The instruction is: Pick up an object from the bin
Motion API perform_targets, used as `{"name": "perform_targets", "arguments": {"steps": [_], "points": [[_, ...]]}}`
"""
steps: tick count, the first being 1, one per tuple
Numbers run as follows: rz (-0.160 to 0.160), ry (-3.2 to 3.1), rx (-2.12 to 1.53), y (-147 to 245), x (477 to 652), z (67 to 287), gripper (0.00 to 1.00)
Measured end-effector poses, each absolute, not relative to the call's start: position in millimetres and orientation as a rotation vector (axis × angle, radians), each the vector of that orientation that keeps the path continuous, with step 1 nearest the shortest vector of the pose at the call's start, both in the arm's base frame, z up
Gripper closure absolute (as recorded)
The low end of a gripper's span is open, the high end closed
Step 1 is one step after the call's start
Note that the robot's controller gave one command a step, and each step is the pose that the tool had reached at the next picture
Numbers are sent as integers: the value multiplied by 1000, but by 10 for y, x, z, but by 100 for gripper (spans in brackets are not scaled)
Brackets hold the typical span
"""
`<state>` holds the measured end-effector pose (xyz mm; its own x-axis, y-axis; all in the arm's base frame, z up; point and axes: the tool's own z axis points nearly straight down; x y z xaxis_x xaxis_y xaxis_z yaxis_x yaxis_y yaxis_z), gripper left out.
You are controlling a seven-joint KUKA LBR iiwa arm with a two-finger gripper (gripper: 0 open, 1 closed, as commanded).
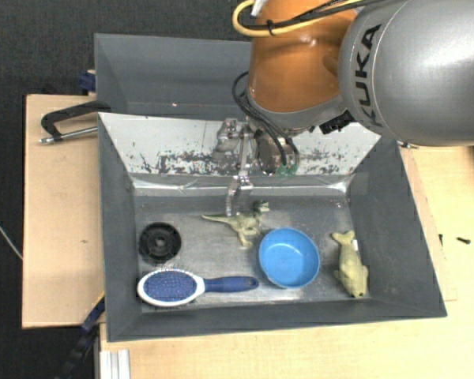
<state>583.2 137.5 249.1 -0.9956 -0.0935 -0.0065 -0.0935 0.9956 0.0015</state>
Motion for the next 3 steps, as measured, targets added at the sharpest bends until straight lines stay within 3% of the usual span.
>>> {"name": "perform_targets", "arguments": {"steps": [1,2,3], "points": [[0,3123,-369,751,5837,732,0],[3,3119,-370,773,5847,777,100],[-1,3072,-588,607,5785,2075,100]]}}
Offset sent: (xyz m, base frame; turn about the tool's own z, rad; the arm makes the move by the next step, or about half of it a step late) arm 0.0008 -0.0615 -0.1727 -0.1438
